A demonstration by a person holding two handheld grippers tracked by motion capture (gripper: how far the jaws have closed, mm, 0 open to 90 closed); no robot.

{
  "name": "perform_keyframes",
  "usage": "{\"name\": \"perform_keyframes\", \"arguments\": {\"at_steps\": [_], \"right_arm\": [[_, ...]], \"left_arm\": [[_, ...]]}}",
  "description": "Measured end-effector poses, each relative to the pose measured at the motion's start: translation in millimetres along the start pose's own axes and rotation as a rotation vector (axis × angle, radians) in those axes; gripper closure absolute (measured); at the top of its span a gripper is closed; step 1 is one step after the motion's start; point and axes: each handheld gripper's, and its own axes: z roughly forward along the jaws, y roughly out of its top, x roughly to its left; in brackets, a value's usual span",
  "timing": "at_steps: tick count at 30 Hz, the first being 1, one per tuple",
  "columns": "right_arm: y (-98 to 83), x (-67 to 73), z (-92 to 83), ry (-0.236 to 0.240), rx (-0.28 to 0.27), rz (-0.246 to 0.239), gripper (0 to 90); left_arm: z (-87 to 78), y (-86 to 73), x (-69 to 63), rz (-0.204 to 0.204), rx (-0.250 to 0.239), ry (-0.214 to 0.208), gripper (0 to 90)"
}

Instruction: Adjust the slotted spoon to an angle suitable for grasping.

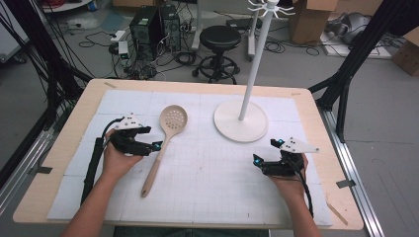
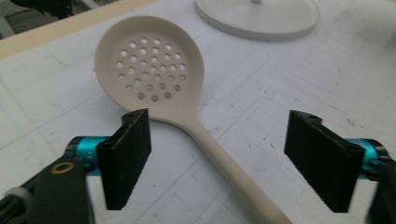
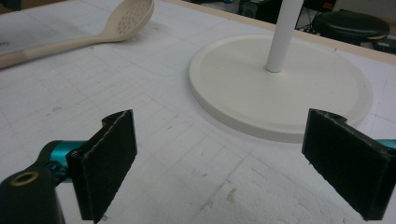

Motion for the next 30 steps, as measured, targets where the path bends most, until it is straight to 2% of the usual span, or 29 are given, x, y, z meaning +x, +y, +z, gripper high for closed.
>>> {"name": "perform_keyframes", "arguments": {"at_steps": [3,6,8,17,18,19,20,21,23,24,26,30], "right_arm": [[0.1,0.4,-0.6,-0.002,-0.001,0.002,9.1],[-0.1,-0.1,-0.5,-0.001,-0.002,0.003,9.1],[-0.8,-0.1,1.2,0.004,0.009,0.002,9.2],[-1.3,0.9,3.6,0.009,0.026,-0.004,9.2],[-1.2,1.1,3.7,0.006,0.026,-0.009,9.2],[-1.0,1.4,3.6,0.005,0.026,-0.013,9.2],[-0.9,1.6,3.7,0.004,0.026,-0.015,9.2],[-0.9,1.6,3.7,0.004,0.026,-0.015,9.2],[-0.9,2.0,3.7,0.003,0.029,-0.018,9.2],[-1.0,2.1,3.6,0.005,0.030,-0.016,9.2],[-0.9,2.1,3.6,0.004,0.029,-0.014,9.3],[-0.9,1.3,3.8,0.003,0.027,-0.019,9.5]], "left_arm": [[9.3,-1.7,-1.5,-0.027,0.048,0.012,23.6],[15.3,-3.2,-2.2,-0.032,0.095,0.033,23.8],[16.9,-4.2,-1.2,-0.033,0.110,0.045,24.6],[29.8,-7.1,-1.4,-0.060,0.155,0.045,25.0],[33.5,-7.2,-2.3,-0.056,0.175,0.049,25.8],[33.5,-7.2,-2.3,-0.056,0.175,0.049,27.1],[37.4,-7.9,-4.0,-0.052,0.201,0.048,29.2],[37.4,-7.9,-4.0,-0.052,0.201,0.048,31.1],[40.4,-8.9,-5.4,-0.043,0.236,0.054,34.7],[42.7,-10.4,-5.3,-0.049,0.259,0.038,36.6],[43.0,-10.4,-6.1,-0.049,0.257,0.038,39.2],[43.0,-7.8,-10.2,-0.042,0.272,0.030,51.1]]}}
